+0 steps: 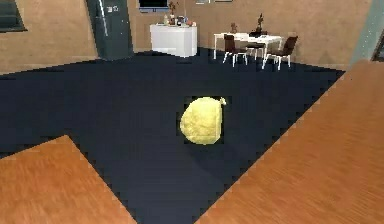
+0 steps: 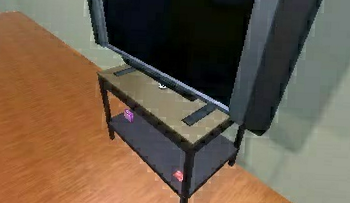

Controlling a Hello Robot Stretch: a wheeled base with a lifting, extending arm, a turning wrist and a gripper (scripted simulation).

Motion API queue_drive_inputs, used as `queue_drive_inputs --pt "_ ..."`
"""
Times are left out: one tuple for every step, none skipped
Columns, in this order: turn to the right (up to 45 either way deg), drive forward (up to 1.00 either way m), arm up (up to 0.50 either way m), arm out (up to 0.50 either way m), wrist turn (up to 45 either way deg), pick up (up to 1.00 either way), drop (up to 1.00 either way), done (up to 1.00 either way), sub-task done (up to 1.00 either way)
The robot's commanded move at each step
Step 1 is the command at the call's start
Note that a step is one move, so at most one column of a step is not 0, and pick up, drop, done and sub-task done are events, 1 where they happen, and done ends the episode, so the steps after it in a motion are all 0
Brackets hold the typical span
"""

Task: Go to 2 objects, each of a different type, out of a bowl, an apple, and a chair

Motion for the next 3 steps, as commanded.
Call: queue_drive_inputs --pt "-18.0 0.0 0.0 0.0 0.0 0.0 0.0 0.0 0.0" --pt "0.0 1.0 0.0 0.0 0.0 0.0 0.0 0.0 0.0" --pt "0.0 0.8 0.0 0.0 0.0 0.0 0.0 0.0 0.0"
